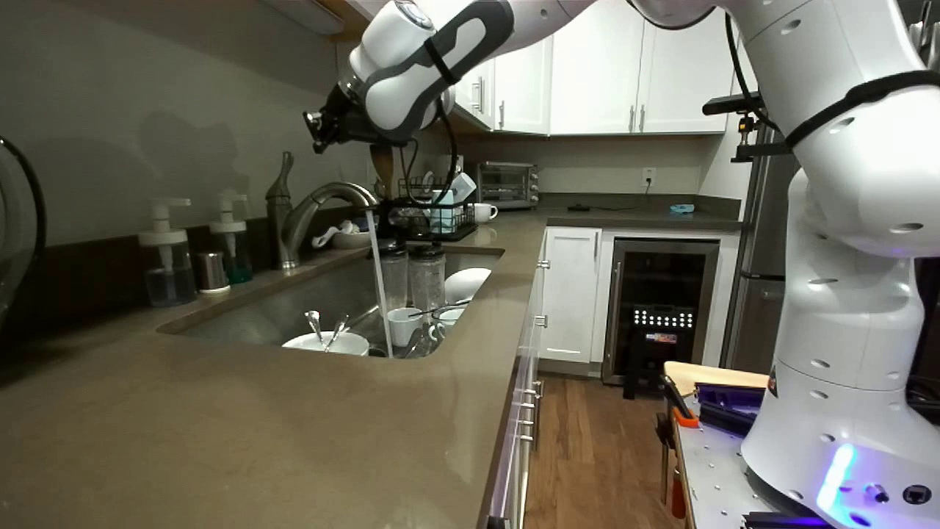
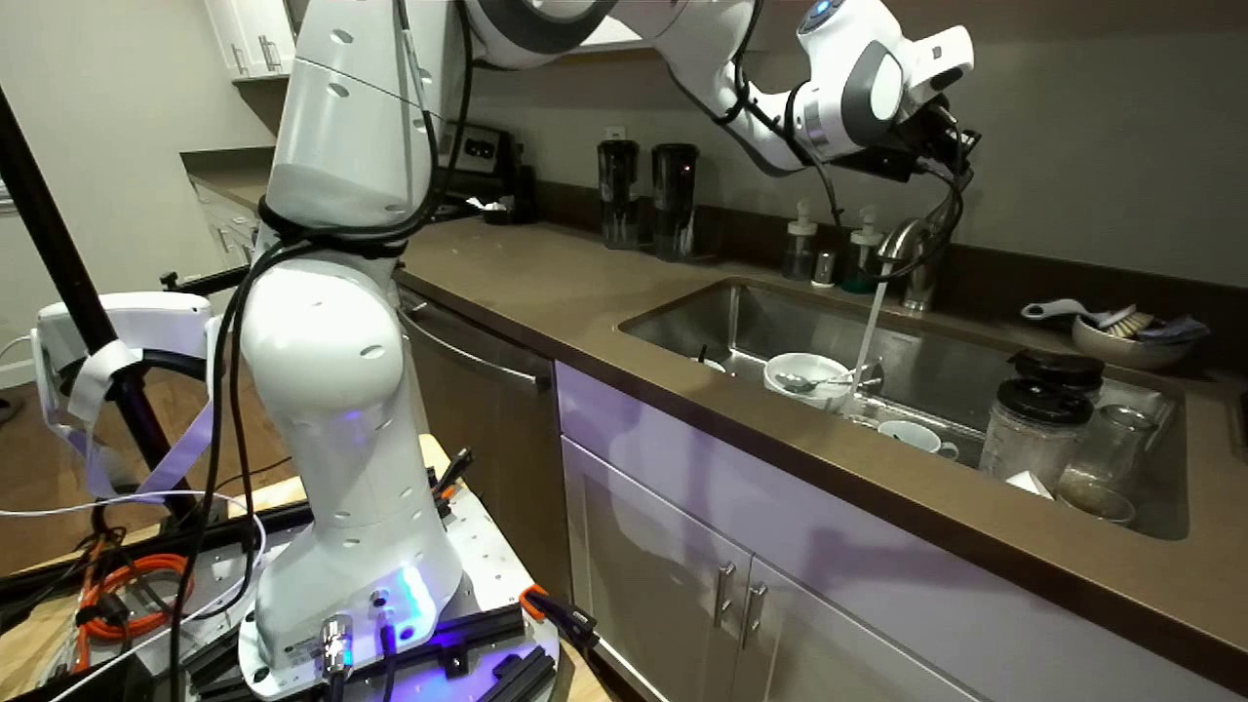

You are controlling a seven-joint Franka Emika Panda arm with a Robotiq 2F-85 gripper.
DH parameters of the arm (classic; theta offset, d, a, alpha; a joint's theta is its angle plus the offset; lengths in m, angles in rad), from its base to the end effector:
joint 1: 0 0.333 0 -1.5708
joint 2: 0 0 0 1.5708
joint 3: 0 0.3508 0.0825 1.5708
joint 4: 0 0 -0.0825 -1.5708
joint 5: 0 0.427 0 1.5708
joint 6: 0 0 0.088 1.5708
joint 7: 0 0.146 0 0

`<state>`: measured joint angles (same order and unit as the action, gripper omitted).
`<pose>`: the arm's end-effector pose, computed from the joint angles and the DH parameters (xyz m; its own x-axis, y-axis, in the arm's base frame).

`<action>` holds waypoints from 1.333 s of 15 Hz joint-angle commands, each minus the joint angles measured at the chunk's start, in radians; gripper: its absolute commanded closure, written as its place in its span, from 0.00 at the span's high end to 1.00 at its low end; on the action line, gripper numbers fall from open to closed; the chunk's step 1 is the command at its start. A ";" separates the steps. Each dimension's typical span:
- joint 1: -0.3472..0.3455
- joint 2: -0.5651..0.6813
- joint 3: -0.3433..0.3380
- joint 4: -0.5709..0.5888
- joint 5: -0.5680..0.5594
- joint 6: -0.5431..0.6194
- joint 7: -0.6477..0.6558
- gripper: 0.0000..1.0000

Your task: Push the tap lever backwards

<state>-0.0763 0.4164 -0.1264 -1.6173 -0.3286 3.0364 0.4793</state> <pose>0.7957 -0.1224 0.4967 0.4900 -0.2060 0.8470 -0.2963 -0.9532 -0.0604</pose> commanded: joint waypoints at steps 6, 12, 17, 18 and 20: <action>-0.013 -0.291 0.016 -0.331 0.016 -0.059 -0.027 0.00; -0.001 -0.435 0.018 -0.438 0.054 -0.218 -0.051 0.00; 0.008 -0.493 0.016 -0.453 0.045 -0.328 -0.041 0.32; 0.010 -0.501 0.017 -0.455 0.048 -0.340 -0.043 0.40; 0.015 -0.525 0.020 -0.468 0.059 -0.351 -0.056 0.52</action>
<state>-0.0719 -0.0524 -0.1113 -2.0478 -0.2996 2.7232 0.4668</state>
